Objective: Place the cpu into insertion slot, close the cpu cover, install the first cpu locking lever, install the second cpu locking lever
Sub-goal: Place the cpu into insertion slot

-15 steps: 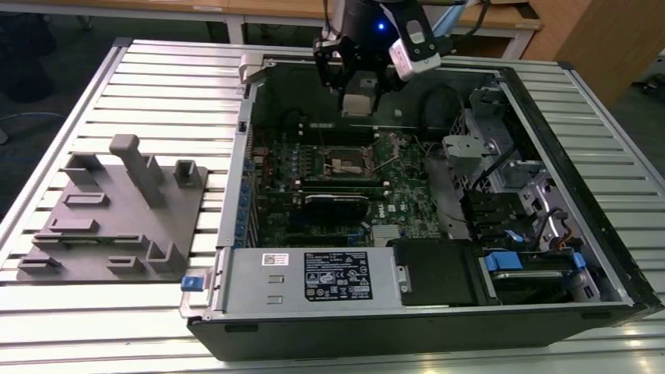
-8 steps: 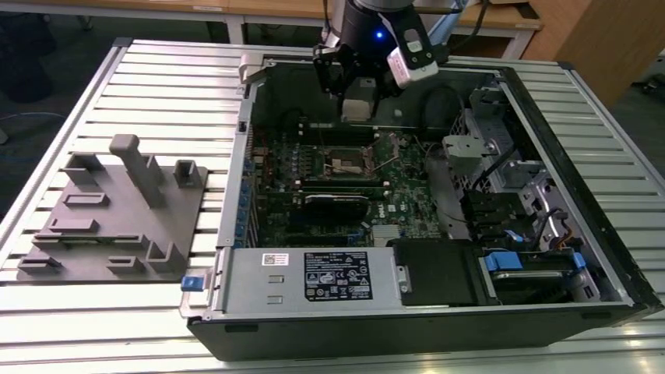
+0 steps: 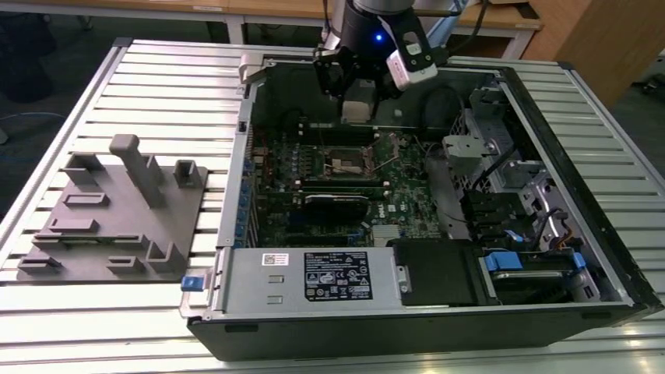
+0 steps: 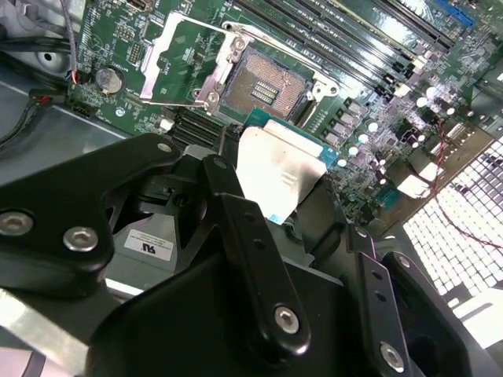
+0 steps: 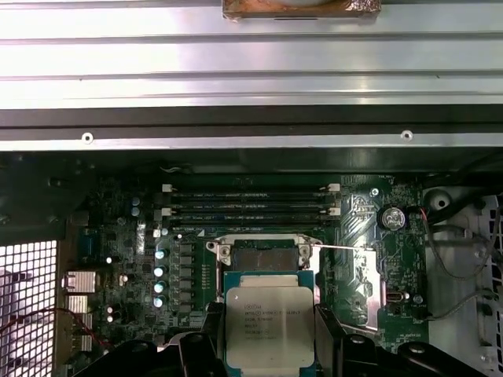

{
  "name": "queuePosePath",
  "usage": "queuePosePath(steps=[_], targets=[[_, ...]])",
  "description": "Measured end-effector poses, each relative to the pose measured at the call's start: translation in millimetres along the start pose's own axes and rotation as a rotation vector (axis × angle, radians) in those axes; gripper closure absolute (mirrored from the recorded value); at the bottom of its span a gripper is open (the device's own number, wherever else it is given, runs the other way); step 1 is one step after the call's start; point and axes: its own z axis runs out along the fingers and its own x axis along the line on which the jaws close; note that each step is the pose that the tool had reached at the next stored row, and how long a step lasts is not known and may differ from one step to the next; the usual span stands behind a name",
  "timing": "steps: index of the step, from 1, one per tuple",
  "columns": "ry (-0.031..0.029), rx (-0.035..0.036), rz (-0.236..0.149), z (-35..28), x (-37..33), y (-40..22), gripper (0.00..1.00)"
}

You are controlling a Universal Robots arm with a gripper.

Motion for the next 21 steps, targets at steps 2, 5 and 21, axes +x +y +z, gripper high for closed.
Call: queuePosePath(steps=[2,5,21], targets=[[0.0,0.0001,0.0,0.0,0.0,0.0,0.46],[-0.0003,-0.0005,0.0,1.1,0.0,-0.1,0.46],[-0.0001,-0.0001,0.0,15.5,-0.3,-1.4,0.46]])
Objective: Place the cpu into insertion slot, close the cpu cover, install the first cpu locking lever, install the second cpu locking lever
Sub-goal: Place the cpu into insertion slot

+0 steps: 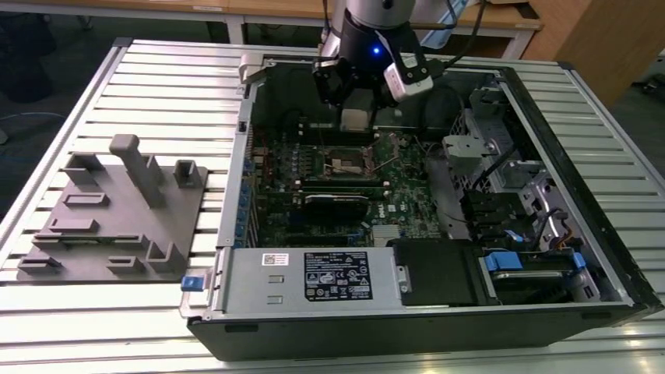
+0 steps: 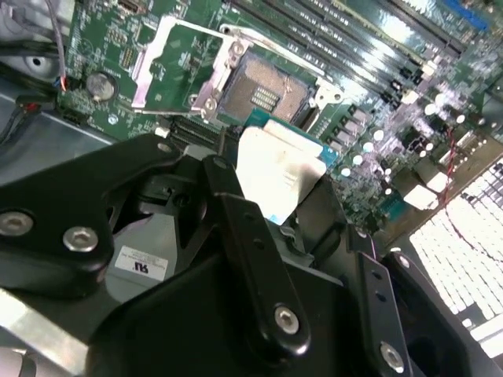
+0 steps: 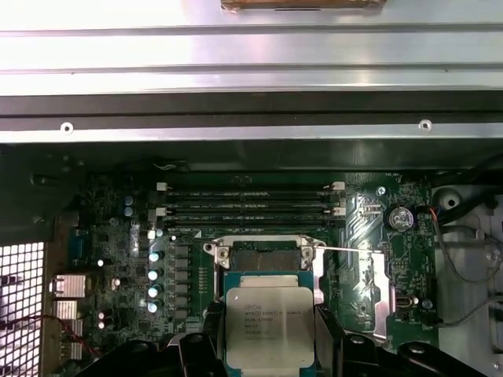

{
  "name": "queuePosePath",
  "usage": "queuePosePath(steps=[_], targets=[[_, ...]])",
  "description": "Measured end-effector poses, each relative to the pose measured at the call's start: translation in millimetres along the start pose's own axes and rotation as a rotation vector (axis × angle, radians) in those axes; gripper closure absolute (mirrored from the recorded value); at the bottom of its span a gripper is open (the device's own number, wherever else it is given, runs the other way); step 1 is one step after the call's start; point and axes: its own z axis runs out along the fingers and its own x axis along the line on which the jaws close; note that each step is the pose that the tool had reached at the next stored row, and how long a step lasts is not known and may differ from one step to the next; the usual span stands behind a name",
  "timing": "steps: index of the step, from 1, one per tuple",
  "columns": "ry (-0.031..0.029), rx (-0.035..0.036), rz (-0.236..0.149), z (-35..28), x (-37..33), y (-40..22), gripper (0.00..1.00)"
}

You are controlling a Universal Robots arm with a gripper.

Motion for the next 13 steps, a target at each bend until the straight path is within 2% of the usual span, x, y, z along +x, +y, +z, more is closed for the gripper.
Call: queuePosePath(steps=[5,10,13], targets=[[0.0001,0.0001,0.0,0.3,0.0,0.0,0.46],[0.0,0.0,0.0,6.0,0.1,-0.5,0.46],[0.0002,0.0003,0.0,6.2,0.1,-0.6,0.46]])
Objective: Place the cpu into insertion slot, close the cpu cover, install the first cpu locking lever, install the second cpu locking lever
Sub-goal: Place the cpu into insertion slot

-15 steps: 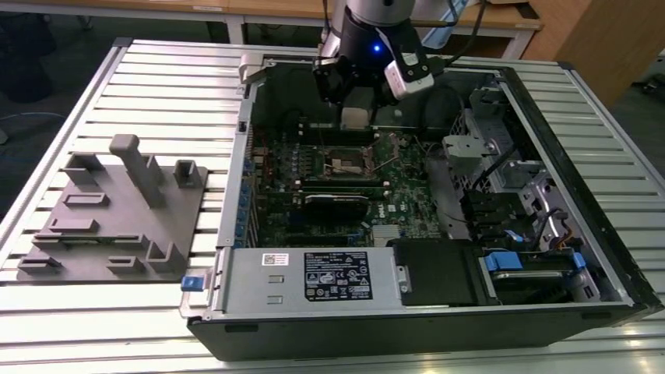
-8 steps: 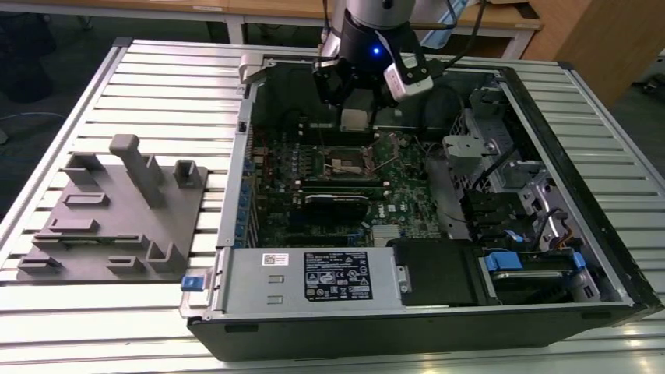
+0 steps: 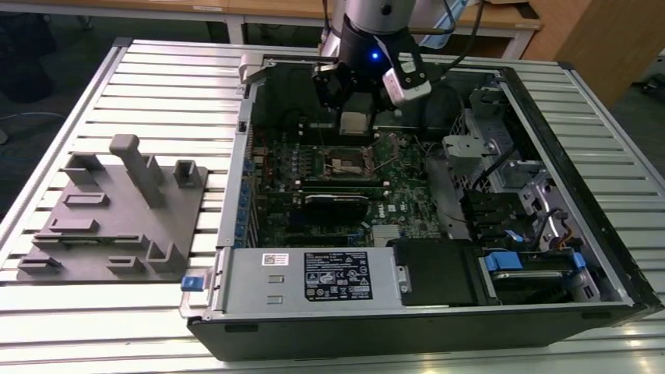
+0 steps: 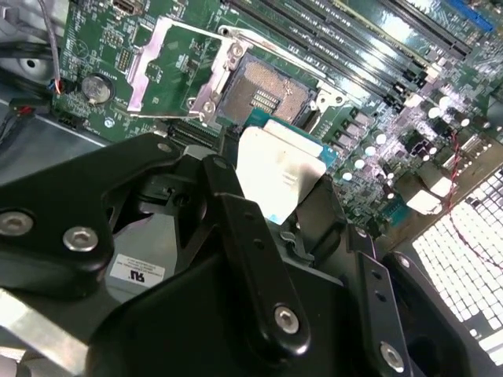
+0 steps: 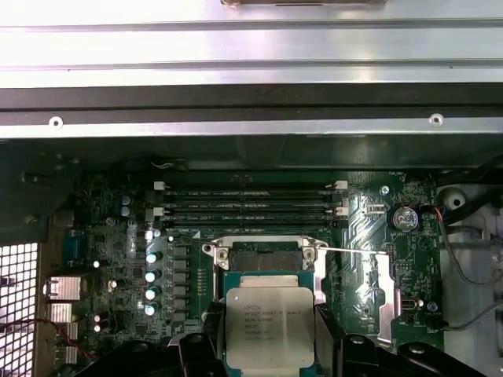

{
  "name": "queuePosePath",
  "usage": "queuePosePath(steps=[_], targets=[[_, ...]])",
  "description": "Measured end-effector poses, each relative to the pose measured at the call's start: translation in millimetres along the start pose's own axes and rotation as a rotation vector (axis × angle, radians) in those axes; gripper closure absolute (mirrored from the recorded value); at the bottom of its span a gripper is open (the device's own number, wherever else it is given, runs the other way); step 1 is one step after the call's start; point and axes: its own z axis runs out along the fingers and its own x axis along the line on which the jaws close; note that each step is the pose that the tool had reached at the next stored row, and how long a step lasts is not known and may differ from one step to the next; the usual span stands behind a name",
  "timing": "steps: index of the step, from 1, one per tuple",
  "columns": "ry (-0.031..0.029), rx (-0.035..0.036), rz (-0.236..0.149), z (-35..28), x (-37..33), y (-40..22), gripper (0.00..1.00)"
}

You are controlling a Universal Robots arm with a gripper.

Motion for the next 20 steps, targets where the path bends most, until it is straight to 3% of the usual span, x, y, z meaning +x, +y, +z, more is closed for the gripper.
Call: queuePosePath(steps=[8,20], targets=[[-0.0001,-0.0003,0.0,11.1,-0.2,-1.0,0.46],[-0.0001,0.0,0.0,11.4,-0.2,-1.0,0.46]])
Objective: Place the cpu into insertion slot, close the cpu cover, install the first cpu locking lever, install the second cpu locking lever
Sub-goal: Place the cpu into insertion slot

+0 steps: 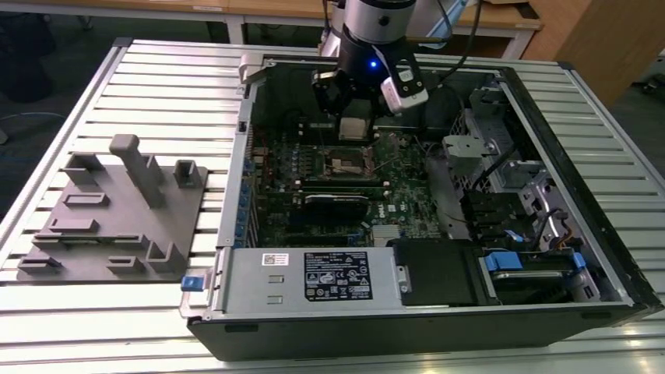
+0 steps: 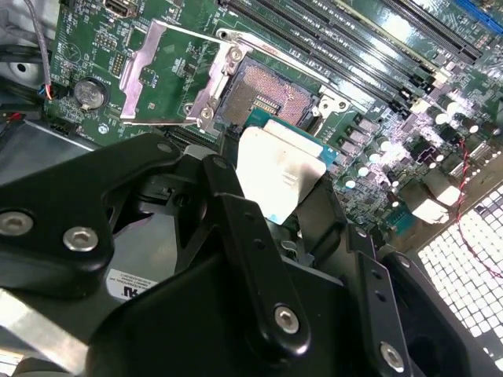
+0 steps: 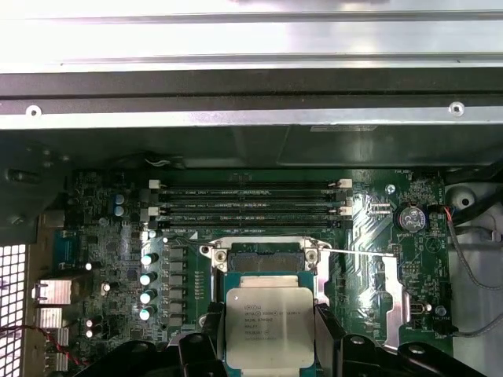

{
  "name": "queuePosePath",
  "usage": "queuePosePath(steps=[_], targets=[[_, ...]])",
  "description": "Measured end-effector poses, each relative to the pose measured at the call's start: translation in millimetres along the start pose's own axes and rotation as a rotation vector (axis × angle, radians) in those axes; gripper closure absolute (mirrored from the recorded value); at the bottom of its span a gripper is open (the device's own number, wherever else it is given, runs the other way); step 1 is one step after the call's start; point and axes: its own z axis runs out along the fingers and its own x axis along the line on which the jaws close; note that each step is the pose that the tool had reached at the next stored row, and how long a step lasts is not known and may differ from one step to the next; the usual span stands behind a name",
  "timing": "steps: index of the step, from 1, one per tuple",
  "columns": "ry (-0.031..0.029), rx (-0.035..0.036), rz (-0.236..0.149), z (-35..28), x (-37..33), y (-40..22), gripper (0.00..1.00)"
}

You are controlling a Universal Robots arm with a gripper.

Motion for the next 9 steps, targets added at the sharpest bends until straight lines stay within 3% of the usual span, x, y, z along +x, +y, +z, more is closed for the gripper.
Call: queuePosePath(steps=[9], targets=[[-0.0008,-0.0002,0.0,5.7,-0.1,-0.5,0.46]])
